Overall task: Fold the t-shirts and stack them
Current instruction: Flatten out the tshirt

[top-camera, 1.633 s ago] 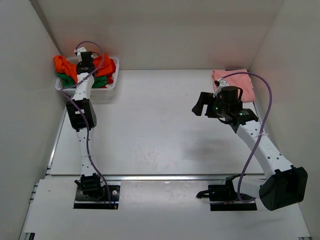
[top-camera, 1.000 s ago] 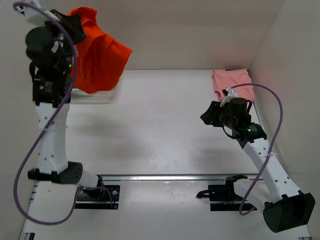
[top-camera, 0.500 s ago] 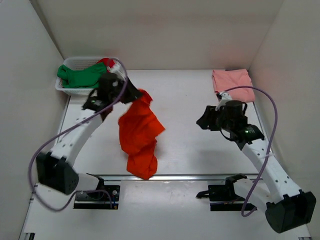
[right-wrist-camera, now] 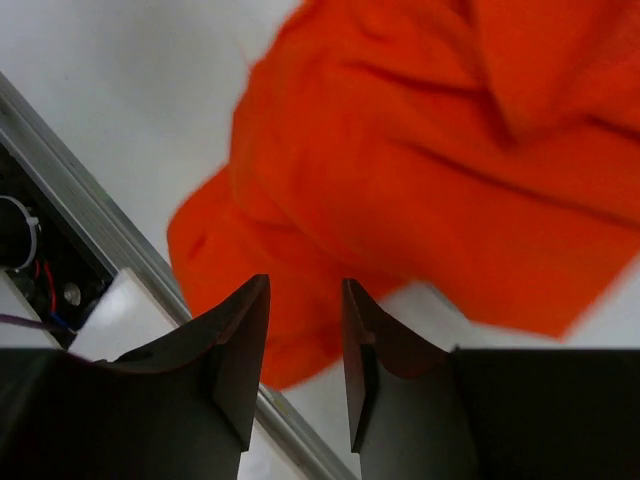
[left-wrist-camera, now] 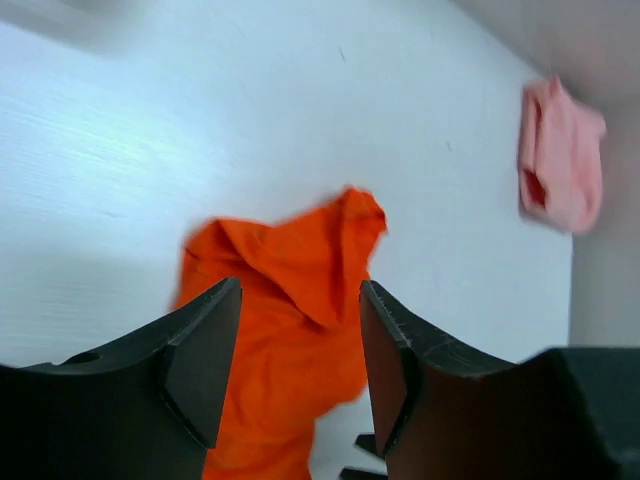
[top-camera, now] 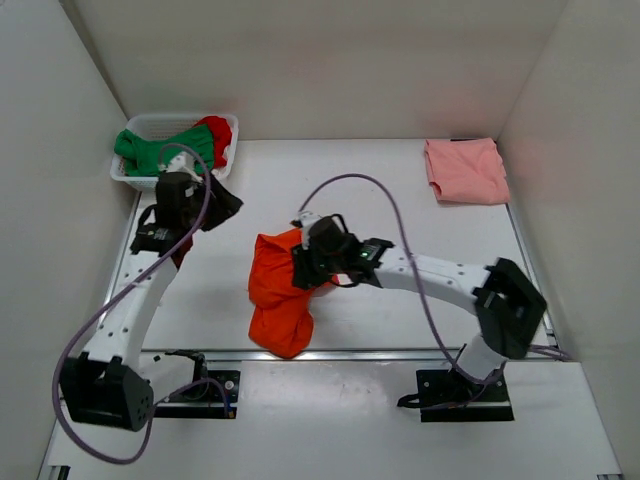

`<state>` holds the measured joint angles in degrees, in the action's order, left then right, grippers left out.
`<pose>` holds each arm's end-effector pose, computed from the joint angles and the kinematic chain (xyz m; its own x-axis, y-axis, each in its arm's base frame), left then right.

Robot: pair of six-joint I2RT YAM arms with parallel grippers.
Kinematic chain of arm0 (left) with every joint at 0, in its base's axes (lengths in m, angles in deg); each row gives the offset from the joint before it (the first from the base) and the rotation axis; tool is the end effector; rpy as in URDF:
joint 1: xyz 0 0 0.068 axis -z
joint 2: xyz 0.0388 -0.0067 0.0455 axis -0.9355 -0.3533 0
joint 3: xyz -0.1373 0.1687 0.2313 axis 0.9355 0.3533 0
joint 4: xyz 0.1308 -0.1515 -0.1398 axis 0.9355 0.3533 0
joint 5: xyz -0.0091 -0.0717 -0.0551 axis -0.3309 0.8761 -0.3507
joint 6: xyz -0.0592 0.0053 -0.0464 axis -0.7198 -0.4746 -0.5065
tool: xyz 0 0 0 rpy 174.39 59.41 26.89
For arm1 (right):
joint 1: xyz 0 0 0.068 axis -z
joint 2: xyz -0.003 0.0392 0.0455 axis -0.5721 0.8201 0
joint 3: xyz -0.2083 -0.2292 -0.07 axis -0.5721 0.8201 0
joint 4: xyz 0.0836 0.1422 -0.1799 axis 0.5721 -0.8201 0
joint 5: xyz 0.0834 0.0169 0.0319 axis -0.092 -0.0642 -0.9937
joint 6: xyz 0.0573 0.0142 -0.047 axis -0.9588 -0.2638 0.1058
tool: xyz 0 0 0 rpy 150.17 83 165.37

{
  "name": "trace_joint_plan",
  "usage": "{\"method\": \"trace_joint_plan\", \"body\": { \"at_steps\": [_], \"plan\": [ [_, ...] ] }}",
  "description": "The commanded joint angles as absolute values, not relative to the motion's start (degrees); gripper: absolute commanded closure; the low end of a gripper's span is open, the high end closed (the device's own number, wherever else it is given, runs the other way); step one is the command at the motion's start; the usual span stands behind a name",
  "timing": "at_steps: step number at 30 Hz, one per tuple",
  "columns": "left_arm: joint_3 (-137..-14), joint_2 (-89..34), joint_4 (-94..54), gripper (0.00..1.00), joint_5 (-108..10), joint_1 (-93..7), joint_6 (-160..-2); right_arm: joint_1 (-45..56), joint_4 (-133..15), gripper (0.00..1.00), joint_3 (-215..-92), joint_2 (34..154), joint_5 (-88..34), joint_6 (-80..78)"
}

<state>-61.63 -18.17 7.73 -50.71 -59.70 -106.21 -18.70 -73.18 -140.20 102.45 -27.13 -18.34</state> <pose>0.2381 -0.0476 0.3492 -0.5936 -0.5046 -0.6270 -0.1215 0.8263 -0.5500 0.1993 0.2847 0.2815 -0.7102 -0.2845 -0.6439 -0.6220 0.6820 0.3847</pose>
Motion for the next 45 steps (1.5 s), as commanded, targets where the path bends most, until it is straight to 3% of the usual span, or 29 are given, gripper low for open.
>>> {"method": "trace_joint_plan", "body": {
  "at_steps": [1, 5, 8, 14, 17, 19, 20, 21, 27, 33, 36, 40, 45],
  "plan": [
    [-62.5, -15.1, 16.3, 0.38, -60.5, -63.0, -101.4, -23.6, -68.7, 0.68, -150.6, 111.0, -23.7, -16.7],
    [-59.3, -13.4, 19.5, 0.39, -62.5, -68.1, -100.9, -27.4, -69.8, 0.54, -158.1, 120.3, -20.7, -14.8],
    [-55.5, -9.3, 17.5, 0.40, -63.9, -71.4, -102.8, -29.2, -69.2, 0.49, -160.5, 124.9, -19.8, -12.8],
    [-54.9, -5.1, 16.5, 0.38, -66.5, -71.9, -104.4, -31.4, -75.7, 0.31, -167.4, 135.6, -17.5, -9.1],
    [-56.0, -5.9, 16.9, 0.36, -66.7, -71.3, -103.1, -32.4, -81.3, 0.36, -171.3, 139.7, -14.0, -7.9],
    [-56.1, -5.8, 17.3, 0.36, -66.8, -71.7, -102.8, -32.5, -84.5, 0.64, -174.3, 142.2, -11.9, -7.0],
    [-56.2, -5.4, 17.2, 0.37, -67.4, -71.8, -102.6, -32.6, -86.5, 0.95, -176.0, 142.2, -9.8, -7.5],
    [-56.1, -5.0, 17.4, 0.36, -67.5, -71.7, -102.4, -32.4, -88.3, 1.00, -177.0, 142.1, -8.9, -7.9],
    [-59.5, -4.7, 19.2, 0.39, -63.9, -71.4, -98.4, -26.5, -84.6, 1.00, -172.2, 123.7, -10.4, -10.2],
    [-54.8, -3.2, 19.6, 0.39, -50.9, -64.7, -95.9, -12.8, -73.8, 1.00, -160.1, 101.7, -26.8, -19.4],
    [-46.6, -1.0, 15.2, 0.37, -45.3, -57.9, -99.4, -8.3, -73.5, 1.00, -159.1, 97.2, -29.8, -21.1],
    [-38.1, -0.7, 10.2, 0.36, -48.3, -44.1, -107.2, -5.7, -73.8, 1.00, -155.5, 93.3, -26.9, -21.8],
    [-32.1, -0.5, 10.3, 0.34, -53.2, -42.2, -110.0, -1.8, -73.5, 0.99, -149.9, 89.2, -25.4, -22.6]
  ]
}}
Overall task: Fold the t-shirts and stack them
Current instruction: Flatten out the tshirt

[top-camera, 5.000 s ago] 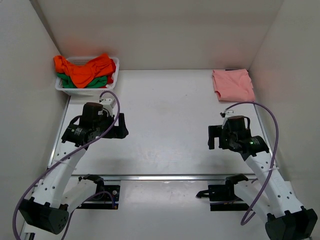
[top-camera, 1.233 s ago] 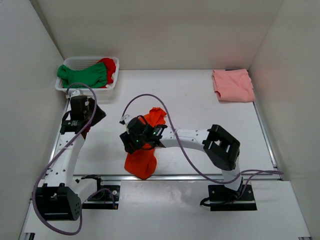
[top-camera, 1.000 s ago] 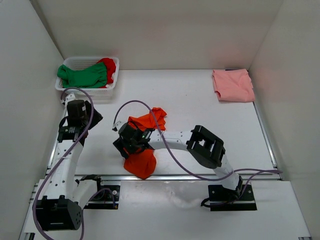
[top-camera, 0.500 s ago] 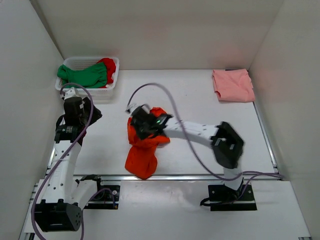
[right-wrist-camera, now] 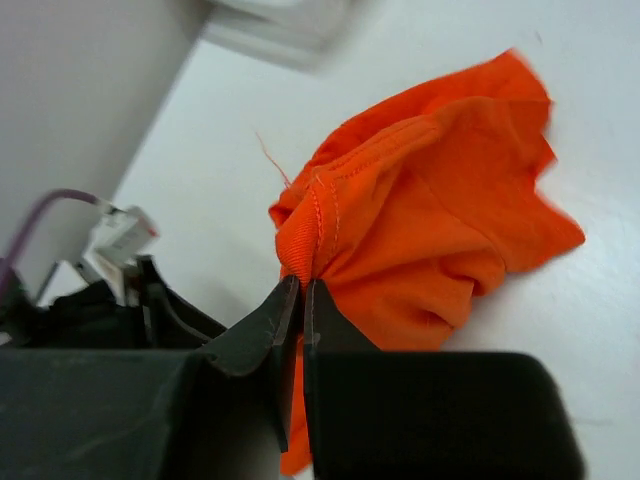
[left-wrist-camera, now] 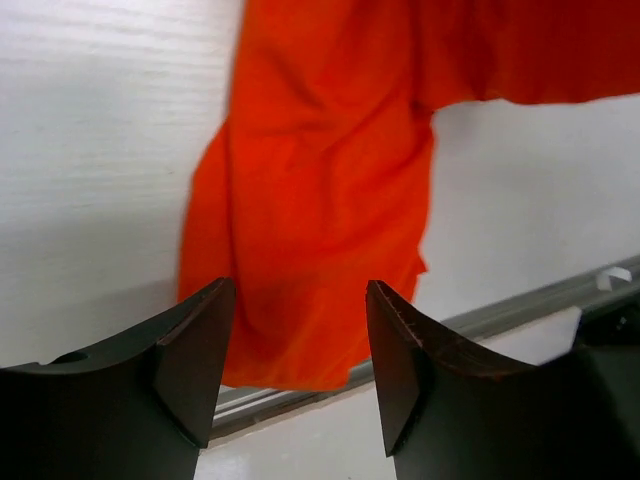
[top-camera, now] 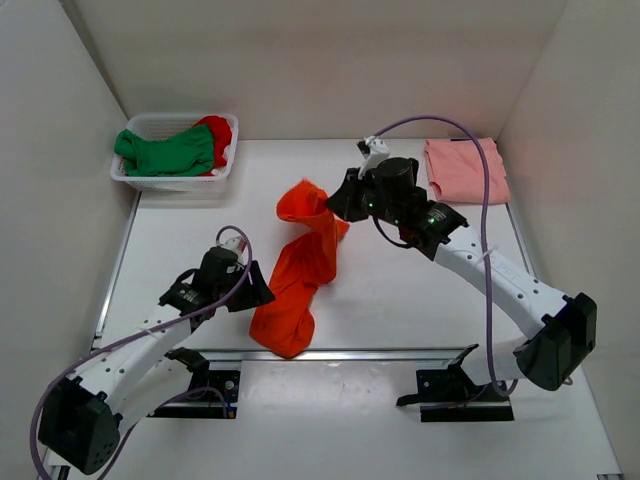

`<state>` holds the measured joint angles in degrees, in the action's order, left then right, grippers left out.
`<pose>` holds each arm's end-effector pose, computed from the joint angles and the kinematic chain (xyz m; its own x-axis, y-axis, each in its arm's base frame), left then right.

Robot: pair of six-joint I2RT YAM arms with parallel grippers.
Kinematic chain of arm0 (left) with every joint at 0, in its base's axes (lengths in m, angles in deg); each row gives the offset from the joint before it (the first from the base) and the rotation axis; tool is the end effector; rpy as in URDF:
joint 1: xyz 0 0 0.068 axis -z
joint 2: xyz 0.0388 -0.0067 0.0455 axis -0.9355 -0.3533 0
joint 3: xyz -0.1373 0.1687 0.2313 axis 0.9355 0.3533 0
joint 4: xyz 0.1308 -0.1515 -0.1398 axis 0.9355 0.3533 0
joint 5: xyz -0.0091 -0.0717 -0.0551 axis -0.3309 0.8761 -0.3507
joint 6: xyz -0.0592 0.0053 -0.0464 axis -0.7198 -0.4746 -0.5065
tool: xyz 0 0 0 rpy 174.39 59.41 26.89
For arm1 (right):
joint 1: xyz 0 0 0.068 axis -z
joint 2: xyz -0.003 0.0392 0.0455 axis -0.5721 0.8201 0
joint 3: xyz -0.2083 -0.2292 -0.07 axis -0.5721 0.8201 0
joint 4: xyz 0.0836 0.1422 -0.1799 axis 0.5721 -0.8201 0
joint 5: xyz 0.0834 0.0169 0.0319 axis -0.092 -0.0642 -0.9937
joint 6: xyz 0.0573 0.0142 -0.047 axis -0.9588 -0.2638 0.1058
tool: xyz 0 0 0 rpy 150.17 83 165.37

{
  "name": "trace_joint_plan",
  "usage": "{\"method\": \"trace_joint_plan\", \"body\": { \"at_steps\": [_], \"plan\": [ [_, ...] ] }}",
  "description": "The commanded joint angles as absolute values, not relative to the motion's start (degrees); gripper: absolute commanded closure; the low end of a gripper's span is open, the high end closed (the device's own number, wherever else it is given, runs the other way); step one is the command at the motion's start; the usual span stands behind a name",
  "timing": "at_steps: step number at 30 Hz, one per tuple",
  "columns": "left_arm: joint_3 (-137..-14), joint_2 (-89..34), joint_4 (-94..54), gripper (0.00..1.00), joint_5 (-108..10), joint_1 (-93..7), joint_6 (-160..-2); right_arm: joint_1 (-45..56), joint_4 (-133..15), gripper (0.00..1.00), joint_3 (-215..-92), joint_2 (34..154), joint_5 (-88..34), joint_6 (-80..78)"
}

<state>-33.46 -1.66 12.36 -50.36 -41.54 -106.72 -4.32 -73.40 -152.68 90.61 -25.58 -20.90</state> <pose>0.1220 -0.0728 0.2258 -0.8611 -0.2283 -0.4544 0.0096 0.8861 -0.4634 0.2382 0.2033 0.4224 -0.5279 0.1426 -0.8373 -0.5278 0.7173 0.4549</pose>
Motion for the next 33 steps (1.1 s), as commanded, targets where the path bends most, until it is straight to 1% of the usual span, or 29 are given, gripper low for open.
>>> {"method": "trace_joint_plan", "body": {
  "at_steps": [1, 3, 6, 11, 14, 16, 17, 18, 19, 20, 21, 23, 24, 26, 27, 28, 29, 30, 32, 33],
  "plan": [
    [-31.2, -0.3, 10.9, 0.34, -53.9, -43.3, -109.4, -1.4, -73.7, 1.00, -150.1, 88.2, -25.0, -22.5],
    [-31.8, -0.9, 13.2, 0.33, -54.5, -44.0, -108.2, 0.9, -74.1, 0.99, -149.1, 87.5, -25.1, -22.1],
    [-32.9, -4.5, 15.7, 0.33, -56.5, -40.8, -107.9, 4.0, -74.3, 1.00, -148.8, 86.6, -26.3, -22.3],
    [-31.6, -9.5, 14.2, 0.35, -55.8, -33.4, -111.5, 6.2, -75.0, 1.00, -149.4, 86.7, -26.3, -20.8],
    [-32.4, -11.6, 15.0, 0.35, -55.5, -32.2, -111.9, 6.7, -75.1, 1.00, -149.4, 86.3, -26.8, -20.6],
    [-32.6, -13.4, 14.7, 0.40, -55.1, -32.5, -111.4, 7.7, -75.3, 1.00, -148.6, 85.9, -26.7, -20.0],
    [-33.0, -14.8, 14.9, 0.54, -54.6, -31.5, -110.9, 7.9, -75.1, 1.00, -148.0, 85.6, -26.4, -20.2],
    [-33.8, -16.5, 15.3, 0.74, -55.6, -30.6, -111.0, 8.3, -74.6, 1.00, -147.6, 85.3, -27.0, -20.1],
    [-34.2, -17.1, 15.8, 0.83, -56.3, -30.1, -110.6, 8.7, -74.4, 1.00, -147.2, 85.1, -27.0, -19.9],
    [-35.9, -18.0, 16.6, 0.95, -56.6, -30.0, -110.5, 9.4, -74.8, 1.00, -147.2, 84.9, -27.1, -19.8],
    [-38.3, -18.1, 18.3, 1.00, -57.2, -30.3, -110.0, 9.8, -74.9, 1.00, -147.3, 84.9, -27.1, -19.8],
    [-43.2, -16.7, 20.6, 1.00, -58.5, -32.1, -108.3, 13.5, -75.3, 1.00, -147.6, 83.4, -29.1, -19.8],
    [-47.6, -15.8, 22.4, 1.00, -58.7, -34.6, -106.4, 16.2, -75.2, 1.00, -148.1, 82.7, -30.5, -20.1],
    [-60.0, -15.3, 26.4, 1.00, -58.6, -39.7, -103.2, 20.4, -76.3, 1.00, -150.9, 81.1, -34.3, -20.3],
    [-63.7, -15.6, 29.5, 1.00, -58.7, -42.5, -100.8, 22.8, -77.1, 1.00, -153.1, 81.0, -36.1, -20.5],
    [-71.3, -17.0, 32.4, 1.00, -58.8, -45.1, -99.0, 24.1, -77.5, 1.00, -155.0, 80.3, -36.4, -20.5],
    [-78.7, -17.8, 33.9, 1.00, -59.1, -46.2, -97.7, 26.7, -78.0, 1.00, -156.2, 79.4, -38.2, -20.5],
    [-82.3, -19.2, 36.5, 1.00, -59.3, -48.2, -96.8, 29.2, -78.6, 1.00, -158.1, 78.9, -39.5, -20.9],
    [-94.7, -21.6, 40.8, 1.00, -60.4, -50.0, -95.7, 32.8, -79.9, 1.00, -159.8, 76.6, -41.4, -21.7],
    [-97.0, -21.8, 41.5, 1.00, -61.1, -50.1, -95.6, 34.7, -80.4, 1.00, -160.0, 75.9, -42.7, -21.8]
  ]
}}
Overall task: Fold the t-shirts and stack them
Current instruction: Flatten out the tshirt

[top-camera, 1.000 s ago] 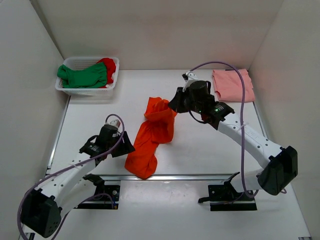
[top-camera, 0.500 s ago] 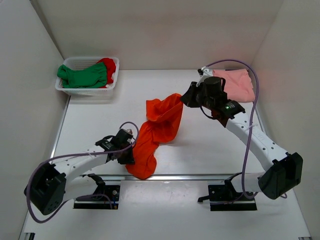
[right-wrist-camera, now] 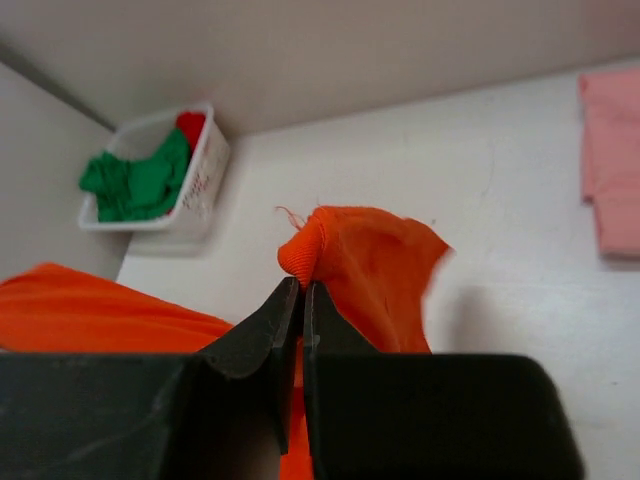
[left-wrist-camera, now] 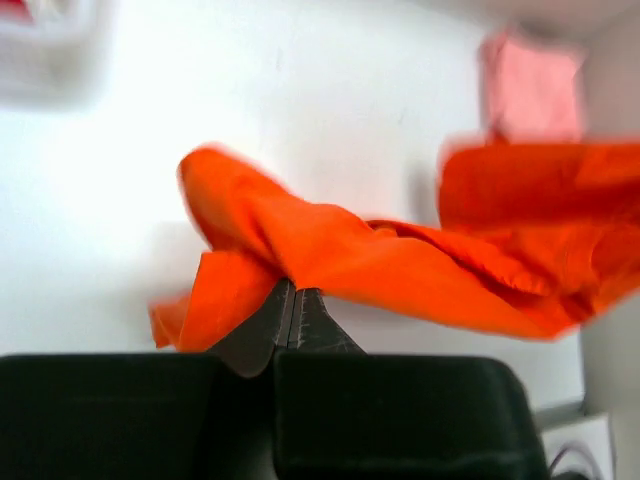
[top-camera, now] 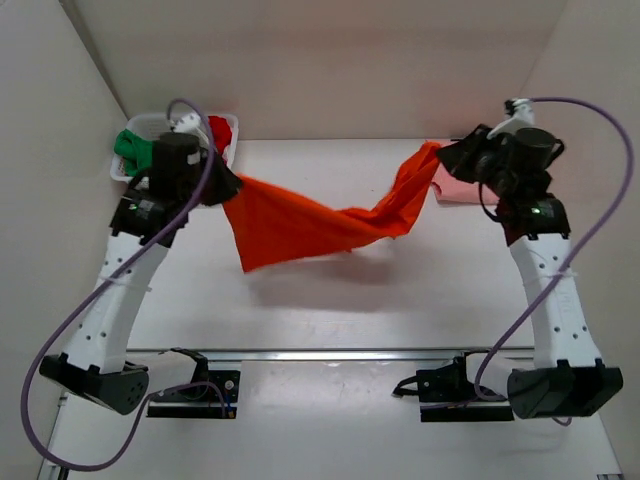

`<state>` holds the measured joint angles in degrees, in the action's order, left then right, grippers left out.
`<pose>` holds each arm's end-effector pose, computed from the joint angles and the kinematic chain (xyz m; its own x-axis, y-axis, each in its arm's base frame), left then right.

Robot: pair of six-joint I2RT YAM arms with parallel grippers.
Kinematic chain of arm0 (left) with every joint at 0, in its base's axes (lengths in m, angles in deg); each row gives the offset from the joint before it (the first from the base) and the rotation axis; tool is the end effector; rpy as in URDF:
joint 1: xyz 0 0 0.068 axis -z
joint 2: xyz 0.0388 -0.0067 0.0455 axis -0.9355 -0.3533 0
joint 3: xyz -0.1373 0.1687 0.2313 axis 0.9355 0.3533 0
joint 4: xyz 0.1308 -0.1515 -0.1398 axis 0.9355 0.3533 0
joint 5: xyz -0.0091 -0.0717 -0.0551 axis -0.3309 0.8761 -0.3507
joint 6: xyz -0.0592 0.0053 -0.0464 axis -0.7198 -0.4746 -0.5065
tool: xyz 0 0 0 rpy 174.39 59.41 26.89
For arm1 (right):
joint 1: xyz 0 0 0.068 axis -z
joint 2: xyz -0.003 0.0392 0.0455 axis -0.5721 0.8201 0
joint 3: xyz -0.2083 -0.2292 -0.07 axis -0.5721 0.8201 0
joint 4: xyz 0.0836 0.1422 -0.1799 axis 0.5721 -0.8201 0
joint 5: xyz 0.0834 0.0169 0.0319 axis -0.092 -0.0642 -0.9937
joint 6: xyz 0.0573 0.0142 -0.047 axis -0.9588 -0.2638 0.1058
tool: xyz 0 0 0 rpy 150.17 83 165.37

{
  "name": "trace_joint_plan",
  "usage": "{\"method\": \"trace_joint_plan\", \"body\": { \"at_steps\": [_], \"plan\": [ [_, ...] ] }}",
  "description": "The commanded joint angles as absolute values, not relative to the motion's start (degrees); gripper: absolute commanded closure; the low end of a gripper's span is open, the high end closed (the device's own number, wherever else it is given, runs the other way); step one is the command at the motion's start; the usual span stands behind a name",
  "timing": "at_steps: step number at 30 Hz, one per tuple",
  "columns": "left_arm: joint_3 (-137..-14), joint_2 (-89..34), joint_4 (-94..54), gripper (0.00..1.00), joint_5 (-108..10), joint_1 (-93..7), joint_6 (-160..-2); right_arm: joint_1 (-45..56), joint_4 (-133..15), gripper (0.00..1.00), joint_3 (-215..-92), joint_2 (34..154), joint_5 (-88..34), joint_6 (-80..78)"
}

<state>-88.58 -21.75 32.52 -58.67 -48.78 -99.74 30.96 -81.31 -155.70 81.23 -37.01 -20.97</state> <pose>0.2150 -0.0788 0.4433 -0.6330 -0.3037 -0.7121 0.0128 0.9156 -0.4019 0.2474 0.0363 0.4666 -0.3657 0.4028 -0.8390 -0.2185 0.8391 0.4981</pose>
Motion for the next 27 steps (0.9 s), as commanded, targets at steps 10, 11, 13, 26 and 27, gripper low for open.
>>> {"method": "trace_joint_plan", "body": {
  "at_steps": [10, 11, 13, 26, 27],
  "plan": [
    [-113.8, -22.7, 45.0, 1.00, -62.2, -54.2, -94.4, 42.4, -88.7, 0.99, -169.0, 70.5, -42.6, -19.2],
    [-114.1, -22.5, 44.9, 1.00, -63.1, -54.8, -93.8, 42.5, -89.7, 1.00, -170.1, 70.4, -41.6, -18.8],
    [-114.9, -21.6, 44.5, 1.00, -64.2, -55.9, -93.9, 44.4, -90.5, 1.00, -171.3, 70.1, -42.3, -19.0],
    [-101.4, -43.2, 34.5, 1.00, -65.9, -55.6, -90.6, 35.2, -91.9, 1.00, -165.2, 89.6, -40.4, -14.7],
    [-101.8, -47.3, 32.9, 0.93, -65.8, -56.1, -90.9, 35.3, -91.1, 1.00, -165.2, 93.8, -40.0, -14.5]
  ]
}}
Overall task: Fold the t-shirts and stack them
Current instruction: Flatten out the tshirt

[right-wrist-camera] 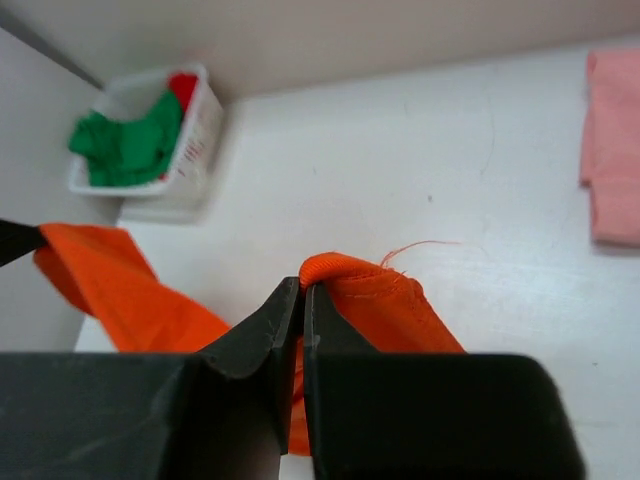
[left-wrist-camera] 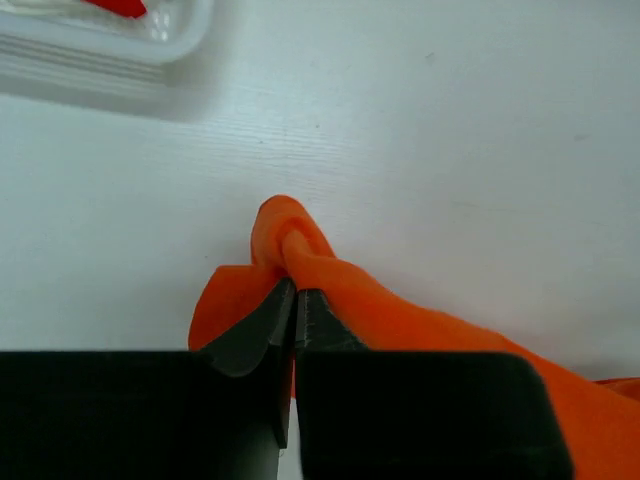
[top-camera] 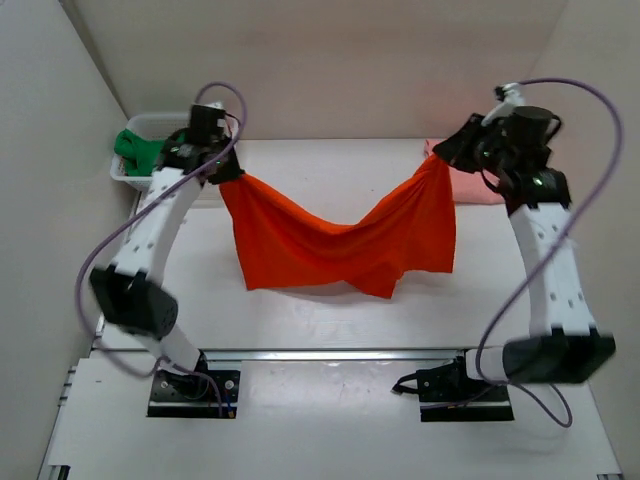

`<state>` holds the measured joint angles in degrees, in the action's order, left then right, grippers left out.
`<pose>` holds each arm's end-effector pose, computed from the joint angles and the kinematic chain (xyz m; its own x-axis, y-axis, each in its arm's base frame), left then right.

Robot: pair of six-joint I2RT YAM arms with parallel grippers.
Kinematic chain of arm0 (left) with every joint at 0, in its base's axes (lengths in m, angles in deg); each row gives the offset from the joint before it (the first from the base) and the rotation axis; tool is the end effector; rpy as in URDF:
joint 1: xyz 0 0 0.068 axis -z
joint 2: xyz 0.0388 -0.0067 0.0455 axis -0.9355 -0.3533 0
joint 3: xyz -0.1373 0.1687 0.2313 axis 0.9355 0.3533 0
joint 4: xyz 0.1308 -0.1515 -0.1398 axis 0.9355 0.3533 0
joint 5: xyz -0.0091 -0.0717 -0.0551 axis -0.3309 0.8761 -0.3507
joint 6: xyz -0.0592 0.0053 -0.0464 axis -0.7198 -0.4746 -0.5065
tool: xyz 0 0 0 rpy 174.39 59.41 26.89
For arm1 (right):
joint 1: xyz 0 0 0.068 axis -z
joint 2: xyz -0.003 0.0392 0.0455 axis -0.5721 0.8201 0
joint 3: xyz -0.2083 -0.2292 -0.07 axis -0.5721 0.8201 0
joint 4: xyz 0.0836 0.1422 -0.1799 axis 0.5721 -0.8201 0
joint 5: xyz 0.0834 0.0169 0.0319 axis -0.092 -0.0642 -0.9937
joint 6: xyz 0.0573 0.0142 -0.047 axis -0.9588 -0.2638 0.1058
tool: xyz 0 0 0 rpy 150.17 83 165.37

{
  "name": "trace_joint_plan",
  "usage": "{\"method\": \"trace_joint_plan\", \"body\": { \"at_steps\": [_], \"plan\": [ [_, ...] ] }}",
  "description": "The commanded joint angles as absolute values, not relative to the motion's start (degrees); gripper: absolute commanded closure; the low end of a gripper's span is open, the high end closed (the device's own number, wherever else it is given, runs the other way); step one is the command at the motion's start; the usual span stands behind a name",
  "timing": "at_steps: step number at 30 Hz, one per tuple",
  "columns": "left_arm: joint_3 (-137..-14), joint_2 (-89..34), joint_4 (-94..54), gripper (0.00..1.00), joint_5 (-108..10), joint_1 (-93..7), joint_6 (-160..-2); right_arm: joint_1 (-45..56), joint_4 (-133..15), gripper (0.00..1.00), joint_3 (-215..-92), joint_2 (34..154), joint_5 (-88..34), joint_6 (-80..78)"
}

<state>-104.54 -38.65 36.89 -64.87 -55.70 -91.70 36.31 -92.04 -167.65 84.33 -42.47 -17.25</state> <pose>0.3051 -0.0652 0.4485 -0.6347 -0.2348 -0.7362 -0.1153 0.9708 -0.2103 0.2451 0.0189 0.5003 -0.3791 0.3674 -0.8493 -0.2258 0.8534 0.4699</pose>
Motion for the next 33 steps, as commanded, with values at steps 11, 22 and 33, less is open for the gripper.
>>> {"method": "trace_joint_plan", "body": {
  "at_steps": [11, 22, 33],
  "plan": [
    [-89.2, -39.7, 31.9, 0.46, -66.7, -51.0, -90.2, 40.3, -92.3, 0.10, -157.8, 99.8, -27.0, -10.4],
    [-49.4, -25.2, 23.3, 0.45, -65.9, -47.2, -98.3, 36.7, -92.2, 0.22, -132.8, 87.1, -24.8, -15.1],
    [-45.9, -32.9, 11.3, 0.34, -63.8, -46.1, -104.4, 35.4, -90.9, 0.15, -121.8, 81.9, -22.0, -18.5]
  ]
}}
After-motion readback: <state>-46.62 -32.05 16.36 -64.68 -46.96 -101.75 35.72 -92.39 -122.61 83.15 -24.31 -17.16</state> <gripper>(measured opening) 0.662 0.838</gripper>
